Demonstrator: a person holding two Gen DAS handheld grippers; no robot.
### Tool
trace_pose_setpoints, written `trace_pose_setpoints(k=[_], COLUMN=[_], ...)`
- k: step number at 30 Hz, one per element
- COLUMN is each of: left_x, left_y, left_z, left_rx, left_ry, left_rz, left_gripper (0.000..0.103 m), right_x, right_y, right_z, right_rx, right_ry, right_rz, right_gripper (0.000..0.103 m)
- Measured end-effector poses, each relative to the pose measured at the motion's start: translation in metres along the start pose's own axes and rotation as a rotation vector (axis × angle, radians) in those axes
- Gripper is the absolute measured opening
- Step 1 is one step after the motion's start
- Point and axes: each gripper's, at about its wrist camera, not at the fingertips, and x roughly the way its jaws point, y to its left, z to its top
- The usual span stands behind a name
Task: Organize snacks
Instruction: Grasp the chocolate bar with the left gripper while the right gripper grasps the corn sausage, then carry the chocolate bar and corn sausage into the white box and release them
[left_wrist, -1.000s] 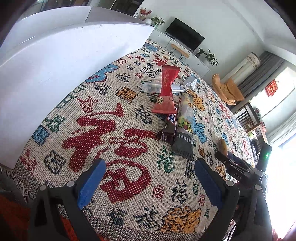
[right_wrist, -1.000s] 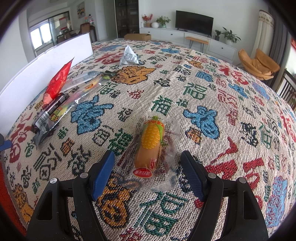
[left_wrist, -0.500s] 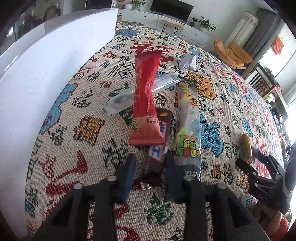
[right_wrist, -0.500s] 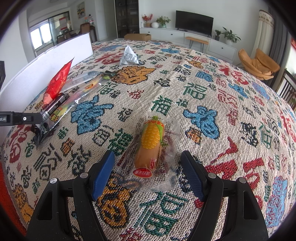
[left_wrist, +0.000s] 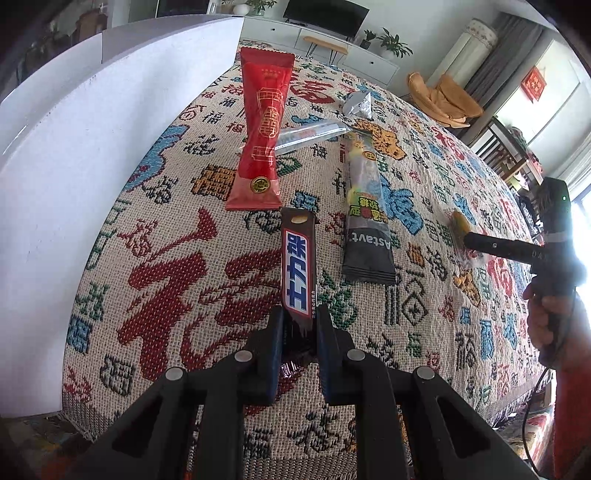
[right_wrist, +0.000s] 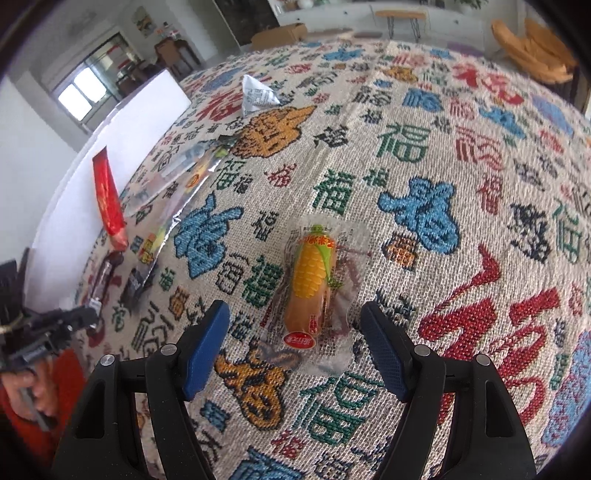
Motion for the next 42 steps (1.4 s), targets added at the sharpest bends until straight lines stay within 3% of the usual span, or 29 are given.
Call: trace_pose_setpoints(k=[1, 2, 3, 4, 5, 8, 15, 18, 23, 28, 29, 30, 31, 32, 33, 37, 39, 42], left_x=[0.000, -0.002, -0.005, -0.009, -0.015, -0.036, -0.102, -0.139, -0.181, -0.196, -0.197, -0.196, -0.195, -0.195, -0.197, -0.194, -0.189, -0.176], left_y=[0.000, 0.000, -0.001, -0.002, -0.002, -0.001, 0.019, 0.046, 0.112, 0.170, 0.181, 0.191, 0.201, 0.210, 0.216, 0.217, 0.203, 0.159], left_z=[-0.001, -0.002, -0.003, -0.004, -0.005, -0.006, 0.003, 0.016, 0.042, 0.053, 0.054, 0.052, 0.051, 0.047, 0.041, 0.022, 0.016, 0.013], left_rx=[-0.006, -0.009, -0.011, -0.013, -0.015, -0.026, -0.095, -0.131, -0.212, -0.267, -0.291, -0.314, -0.344, -0.374, -0.400, -0.428, -0.404, -0.324], left_ry=[-0.002, -0.009, -0.020, -0.035, -0.049, -0.096, -0.226, -0.300, -0.363, -0.390, -0.392, -0.385, -0.379, -0.388, -0.412, -0.433, -0.428, -0.401], left_rz=[-0.007, -0.015, -0.022, -0.031, -0.042, -0.072, -0.128, -0.112, 0.032, 0.238, 0.271, 0.292, 0.311, 0.329, 0.348, 0.332, 0.311, 0.218], left_gripper=[0.016, 0.016, 0.016, 0.016, 0.016, 0.016, 0.016, 0.016, 0.016, 0.017, 0.022, 0.037, 0.064, 0.076, 0.084, 0.084, 0.084, 0.084], right_x=[0.002, 0.003, 0.006, 0.007, 0.007, 0.004, -0.039, -0.060, -0.080, -0.055, -0.045, -0.033, -0.021, -0.009, 0.000, 0.002, -0.004, -0.011], right_y=[-0.001, 0.001, 0.005, 0.010, 0.013, 0.016, 0.023, 0.060, 0.173, 0.301, 0.323, 0.341, 0.357, 0.370, 0.379, 0.377, 0.355, 0.301], right_z=[0.005, 0.009, 0.012, 0.014, 0.016, 0.019, 0.023, 0.037, 0.075, 0.097, 0.098, 0.097, 0.095, 0.092, 0.088, 0.070, 0.063, 0.054], right_rx=[0.013, 0.005, -0.023, -0.059, -0.074, -0.063, 0.003, -0.031, -0.171, -0.305, -0.325, -0.334, -0.337, -0.343, -0.350, -0.378, -0.389, -0.395], right_ry=[0.024, 0.042, 0.059, 0.062, 0.063, 0.074, -0.039, -0.091, -0.151, -0.138, -0.123, -0.095, -0.056, -0.015, 0.010, -0.025, -0.075, -0.149], right_rz=[0.002, -0.018, -0.058, -0.110, -0.102, -0.087, 0.016, 0.101, 0.298, 0.424, 0.446, 0.474, 0.500, 0.514, 0.518, 0.473, 0.400, 0.252], right_gripper=[0.073, 0.059, 0.038, 0.030, 0.024, 0.023, 0.022, 0.023, 0.023, 0.023, 0.024, 0.028, 0.030, 0.044, 0.056, 0.057, 0.063, 0.065])
